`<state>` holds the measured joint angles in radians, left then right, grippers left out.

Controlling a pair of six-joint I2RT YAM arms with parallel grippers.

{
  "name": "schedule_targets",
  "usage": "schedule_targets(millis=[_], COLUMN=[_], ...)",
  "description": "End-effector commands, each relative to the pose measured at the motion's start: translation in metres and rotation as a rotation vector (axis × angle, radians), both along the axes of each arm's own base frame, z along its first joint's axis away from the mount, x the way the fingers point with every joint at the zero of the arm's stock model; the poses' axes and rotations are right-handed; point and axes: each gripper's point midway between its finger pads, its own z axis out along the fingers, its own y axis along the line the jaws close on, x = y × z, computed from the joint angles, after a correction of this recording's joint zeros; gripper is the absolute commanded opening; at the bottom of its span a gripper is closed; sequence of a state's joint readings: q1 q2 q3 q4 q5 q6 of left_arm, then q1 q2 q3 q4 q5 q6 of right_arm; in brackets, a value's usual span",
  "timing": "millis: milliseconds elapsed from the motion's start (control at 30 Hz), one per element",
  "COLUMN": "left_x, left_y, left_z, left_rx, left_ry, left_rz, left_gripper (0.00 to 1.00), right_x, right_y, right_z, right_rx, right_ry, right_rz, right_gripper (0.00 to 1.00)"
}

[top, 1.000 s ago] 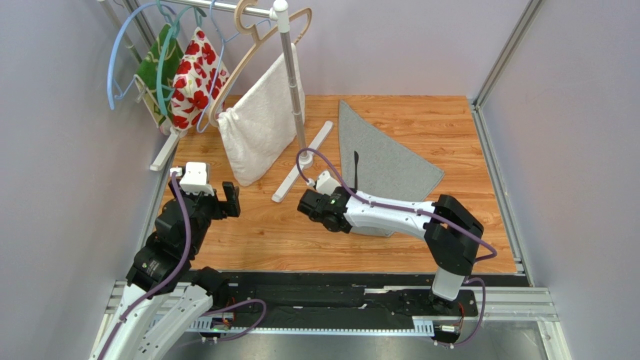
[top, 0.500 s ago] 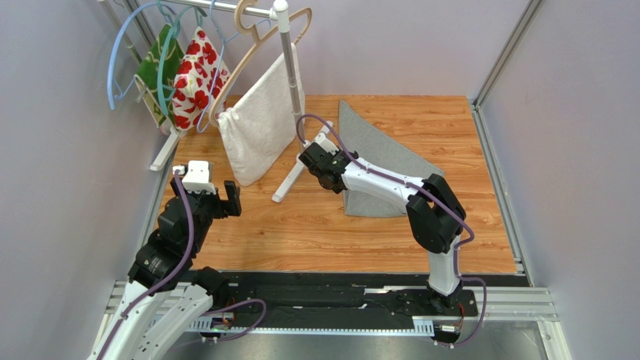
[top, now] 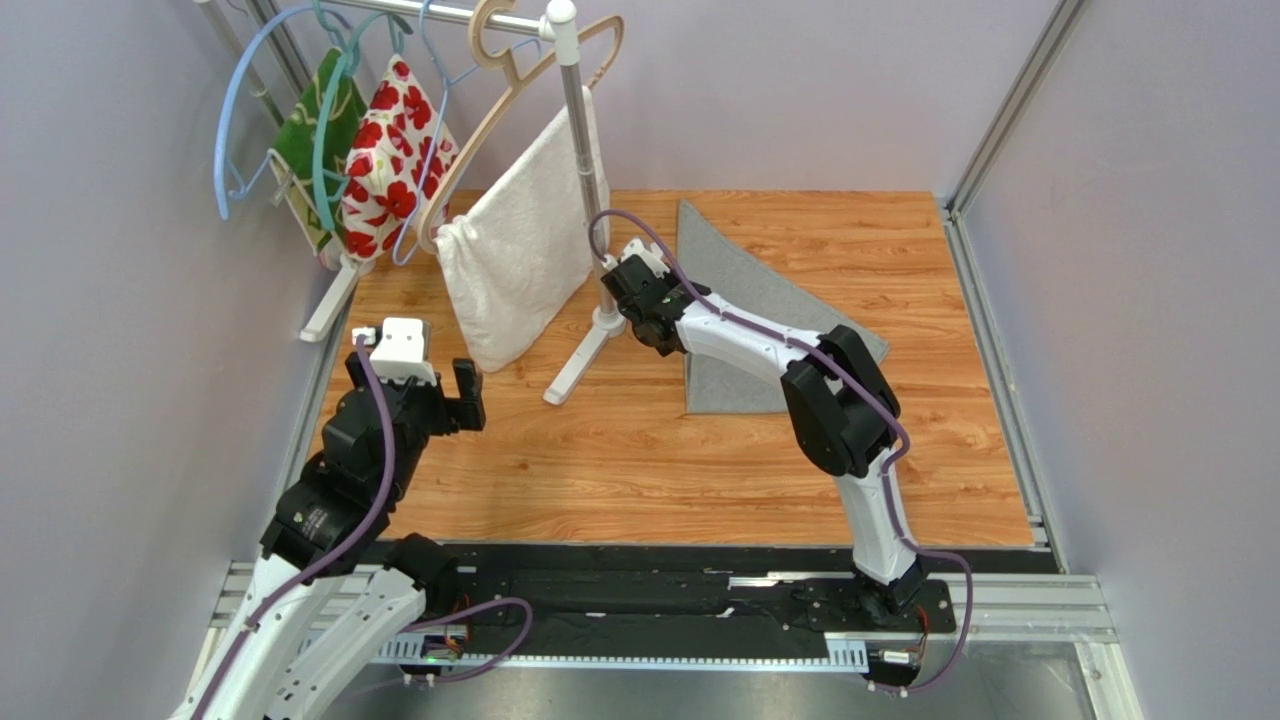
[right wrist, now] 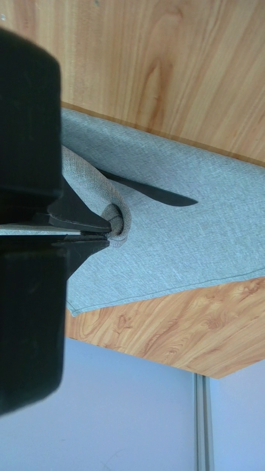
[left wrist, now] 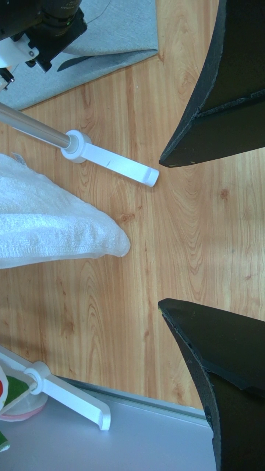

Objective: Fold the napkin, place the utensils inside, and roll it up
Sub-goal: Fold the napkin

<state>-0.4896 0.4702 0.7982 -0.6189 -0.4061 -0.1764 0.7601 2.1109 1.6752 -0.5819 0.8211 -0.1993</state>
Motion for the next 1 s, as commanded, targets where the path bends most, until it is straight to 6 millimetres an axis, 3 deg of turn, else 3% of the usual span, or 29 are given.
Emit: schedule_targets(millis=[0,433,833,967], left_x=[0.003,0.005,0.005,0.005], left_y=[0.001,0.001,0.002,0.002], left_z=[0.001,-0.001,-0.003,-0.003], left_rx=[0.003,0.012,0.017,0.017], left_ry=[-0.005,0.004,0.009,0.01], left_rz=[0.011,0.019,0.023,0.023], left_gripper=[0.98,0.98,0.98,0.98], right_x=[0.026,0.047,0.049,0.047], right_y=[0.011,0.017,0.021,0.024], right_z=[0.014,-0.007,-0.029,-0.027], right_rx=[0.01,-0.047,-0.018,0.032], right_ry=[-0.073,-0.055,-0.03,-0.038], right_rz=[0.023,0.062,0.077,0.084], right_gripper=[0.0,0.0,0.0,0.0])
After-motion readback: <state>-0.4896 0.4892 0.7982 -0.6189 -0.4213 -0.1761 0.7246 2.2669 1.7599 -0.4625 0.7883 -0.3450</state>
